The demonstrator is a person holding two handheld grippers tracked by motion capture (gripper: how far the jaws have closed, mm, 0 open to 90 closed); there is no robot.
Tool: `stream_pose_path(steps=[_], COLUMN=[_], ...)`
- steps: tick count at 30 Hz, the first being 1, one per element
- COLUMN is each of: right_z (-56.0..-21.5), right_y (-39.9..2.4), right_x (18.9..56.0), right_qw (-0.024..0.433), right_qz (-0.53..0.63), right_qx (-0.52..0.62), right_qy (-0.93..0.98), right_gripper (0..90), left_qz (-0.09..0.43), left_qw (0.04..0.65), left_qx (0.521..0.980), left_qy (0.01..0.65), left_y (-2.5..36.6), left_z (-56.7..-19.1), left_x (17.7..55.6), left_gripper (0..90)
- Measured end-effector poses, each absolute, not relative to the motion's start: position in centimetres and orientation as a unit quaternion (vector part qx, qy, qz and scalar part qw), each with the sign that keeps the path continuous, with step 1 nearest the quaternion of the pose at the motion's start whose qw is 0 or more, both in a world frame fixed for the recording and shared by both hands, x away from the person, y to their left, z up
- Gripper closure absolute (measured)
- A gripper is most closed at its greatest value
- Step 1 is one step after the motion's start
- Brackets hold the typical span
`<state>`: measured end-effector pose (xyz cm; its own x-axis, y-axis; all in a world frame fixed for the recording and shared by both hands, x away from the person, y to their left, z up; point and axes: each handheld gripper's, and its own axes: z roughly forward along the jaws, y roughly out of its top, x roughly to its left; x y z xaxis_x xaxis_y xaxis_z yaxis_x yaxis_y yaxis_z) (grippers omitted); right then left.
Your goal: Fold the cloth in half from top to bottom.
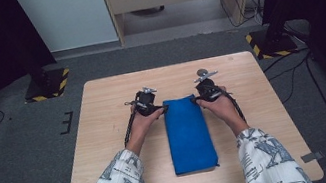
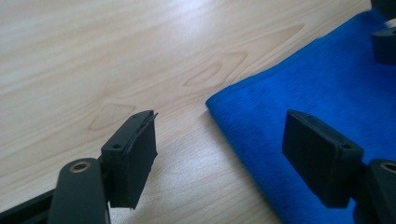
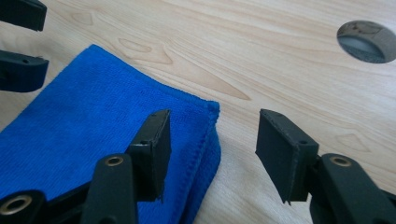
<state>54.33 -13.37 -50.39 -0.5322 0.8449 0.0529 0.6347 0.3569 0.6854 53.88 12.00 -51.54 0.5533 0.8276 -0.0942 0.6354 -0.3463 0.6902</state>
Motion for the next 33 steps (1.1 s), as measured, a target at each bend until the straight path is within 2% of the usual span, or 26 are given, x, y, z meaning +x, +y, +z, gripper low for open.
stream_pose_path(steps=[9,10,14,18,19,21,27,33], right_z=[-52.4,-52.4,-52.4,-52.5,-52.5,-52.5,-52.0,-50.1], right_y=[-12.4,-12.3,-11.9,-11.7,-11.7,-11.6,-11.6,-12.3], right_x=[55.2,55.1,54.9,54.5,54.3,54.0,53.1,52.2], right_qw=[0.157,0.154,0.151,0.142,0.141,0.141,0.144,0.143], right_qz=[0.313,0.315,0.32,0.33,0.332,0.334,0.324,0.345], right_qx=[0.469,0.469,0.459,0.445,0.446,0.446,0.439,0.436], right_qy=[0.811,0.811,0.815,0.82,0.819,0.818,0.826,0.819], right_gripper=[45.2,46.9,56.7,75.3,77.2,81.5,85.8,85.8], left_qz=[0.143,0.144,0.142,0.139,0.137,0.14,0.141,0.147], left_qw=[0.344,0.343,0.348,0.349,0.356,0.365,0.358,0.39], left_qx=[0.809,0.809,0.807,0.817,0.816,0.813,0.816,0.801], left_qy=[0.455,0.456,0.455,0.437,0.435,0.432,0.432,0.43], left_y=[11.8,11.7,11.5,10.7,10.5,10.2,9.5,9.7], left_z=[-52.6,-52.7,-52.7,-52.6,-52.7,-52.9,-52.7,-50.7], left_x=[54.3,54.3,54.3,53.8,53.5,53.0,52.3,51.6], left_gripper=[27.8,31.3,35.9,52.3,59.1,65.3,79.5,83.9])
